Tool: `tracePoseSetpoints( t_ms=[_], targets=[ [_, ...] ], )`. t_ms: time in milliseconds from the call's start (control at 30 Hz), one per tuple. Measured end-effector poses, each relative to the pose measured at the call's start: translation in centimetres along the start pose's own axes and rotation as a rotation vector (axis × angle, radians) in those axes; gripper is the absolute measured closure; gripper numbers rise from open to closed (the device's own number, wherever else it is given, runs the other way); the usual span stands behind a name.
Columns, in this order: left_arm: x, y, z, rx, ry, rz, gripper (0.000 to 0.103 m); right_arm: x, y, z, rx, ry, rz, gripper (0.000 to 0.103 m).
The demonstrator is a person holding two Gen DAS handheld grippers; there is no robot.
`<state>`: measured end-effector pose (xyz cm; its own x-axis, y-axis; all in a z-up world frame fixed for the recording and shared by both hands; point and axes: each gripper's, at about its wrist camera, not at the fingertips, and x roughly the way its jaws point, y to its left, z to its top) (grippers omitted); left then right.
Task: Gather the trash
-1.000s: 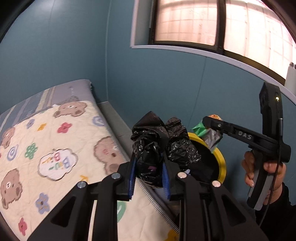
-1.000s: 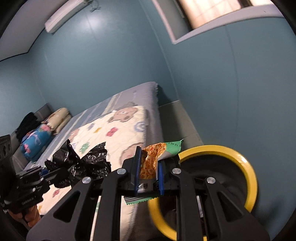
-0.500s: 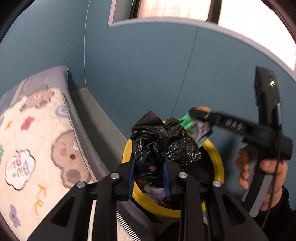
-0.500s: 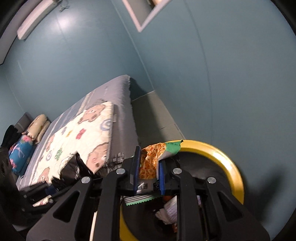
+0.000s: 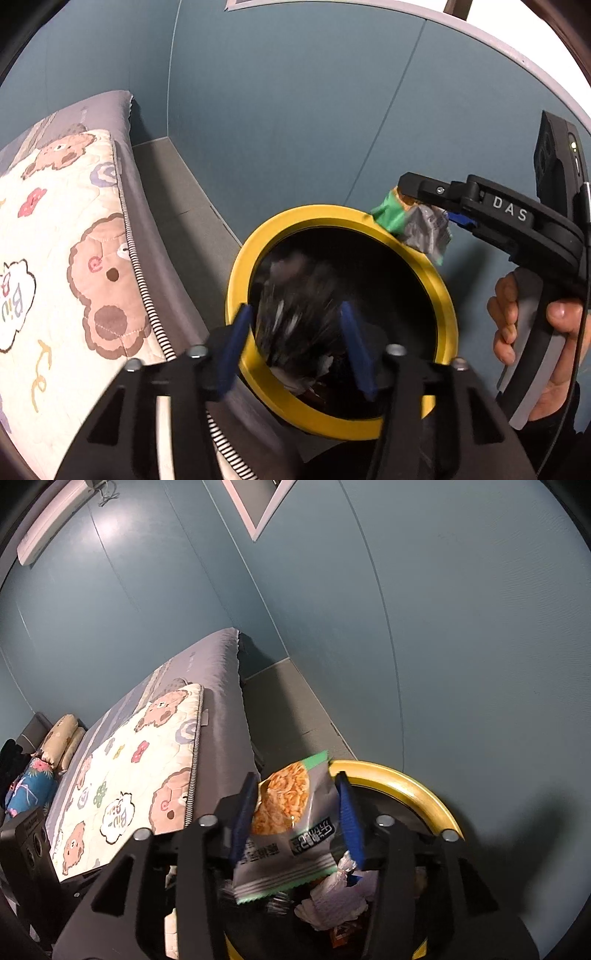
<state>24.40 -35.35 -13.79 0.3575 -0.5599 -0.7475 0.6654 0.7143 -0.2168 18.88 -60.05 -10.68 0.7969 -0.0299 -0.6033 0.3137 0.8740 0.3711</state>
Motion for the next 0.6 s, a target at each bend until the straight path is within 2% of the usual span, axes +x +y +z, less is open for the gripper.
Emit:
tracePoseSetpoints(
  t_ms=[133, 333, 600],
  targets=[
    [-0.9, 0.3, -0.7, -0.016, -0.007, 0.015, 0.043, -0.4, 0.0, -0.1, 0.013, 0.000, -0.005, 0.055],
    [-3.5, 2.6, -1.6, -0.069, -0.035, 0.028, 0.043, -1.7, 0.8, -0.3, 0.016, -0.008, 0.002, 0.054],
    [-9.5, 6.7, -4.1, -0.153, -0.116, 0.104, 0.043, -3.1, 5.7, -1.4, -0.043, 0.004, 0.073, 0.053]
  ],
)
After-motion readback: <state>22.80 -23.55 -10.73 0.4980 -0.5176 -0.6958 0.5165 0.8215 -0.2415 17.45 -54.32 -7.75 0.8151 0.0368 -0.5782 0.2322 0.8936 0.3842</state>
